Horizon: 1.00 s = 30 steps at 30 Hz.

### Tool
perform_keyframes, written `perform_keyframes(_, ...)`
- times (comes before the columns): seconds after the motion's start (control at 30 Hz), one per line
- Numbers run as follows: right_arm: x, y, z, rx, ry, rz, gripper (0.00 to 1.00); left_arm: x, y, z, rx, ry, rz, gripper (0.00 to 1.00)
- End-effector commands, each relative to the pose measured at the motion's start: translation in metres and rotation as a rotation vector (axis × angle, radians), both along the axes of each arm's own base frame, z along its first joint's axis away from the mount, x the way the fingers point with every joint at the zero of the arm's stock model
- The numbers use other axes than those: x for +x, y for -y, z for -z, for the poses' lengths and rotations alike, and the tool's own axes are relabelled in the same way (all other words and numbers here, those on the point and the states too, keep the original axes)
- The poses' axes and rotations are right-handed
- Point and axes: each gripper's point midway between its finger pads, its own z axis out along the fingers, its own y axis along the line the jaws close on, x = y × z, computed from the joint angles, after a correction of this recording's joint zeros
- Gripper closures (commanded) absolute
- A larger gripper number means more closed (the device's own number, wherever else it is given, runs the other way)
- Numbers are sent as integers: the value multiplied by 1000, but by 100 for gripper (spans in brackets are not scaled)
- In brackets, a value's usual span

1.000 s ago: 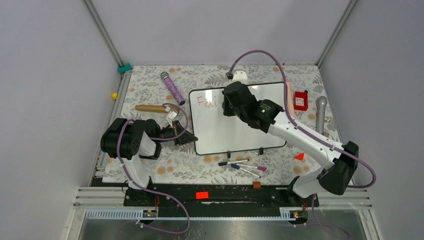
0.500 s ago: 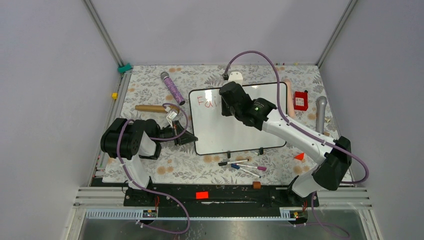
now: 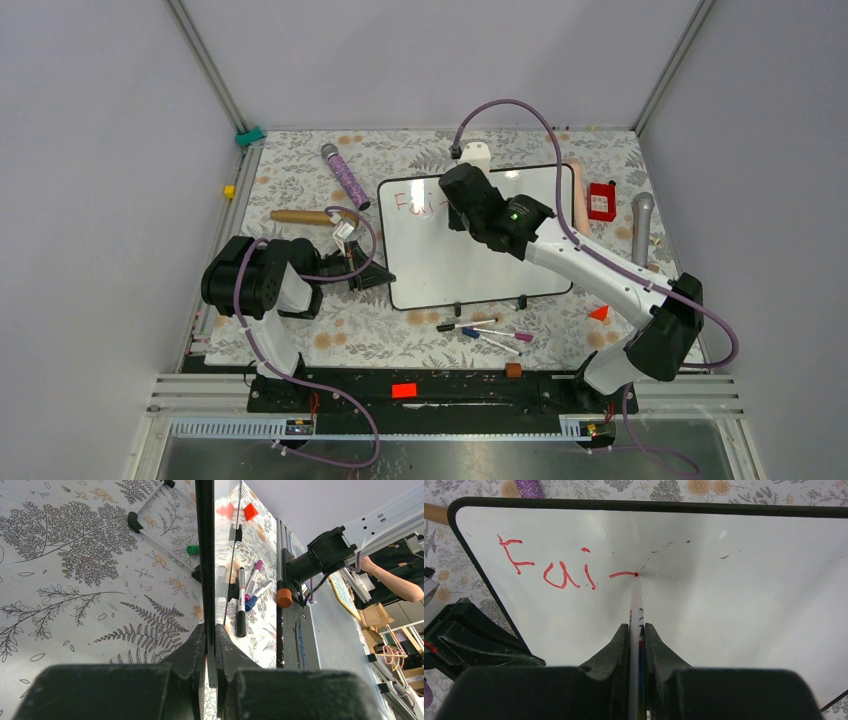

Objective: Write a sentence on the whiteboard

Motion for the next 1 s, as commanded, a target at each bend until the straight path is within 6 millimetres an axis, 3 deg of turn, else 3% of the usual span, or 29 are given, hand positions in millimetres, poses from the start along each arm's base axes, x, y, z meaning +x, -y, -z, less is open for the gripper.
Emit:
perform_keyframes(0.0, 4, 14, -26, 19, 57, 39, 100, -7, 4, -8, -5, 122, 75, 100)
perform_keyframes(0.4, 9, 2, -50, 71, 95, -10, 100, -7, 4, -8, -5, 120, 75, 100)
perform_keyframes(0.97, 23, -14, -31, 58, 47, -28, 100, -7, 4, -8, -5, 121, 77, 100)
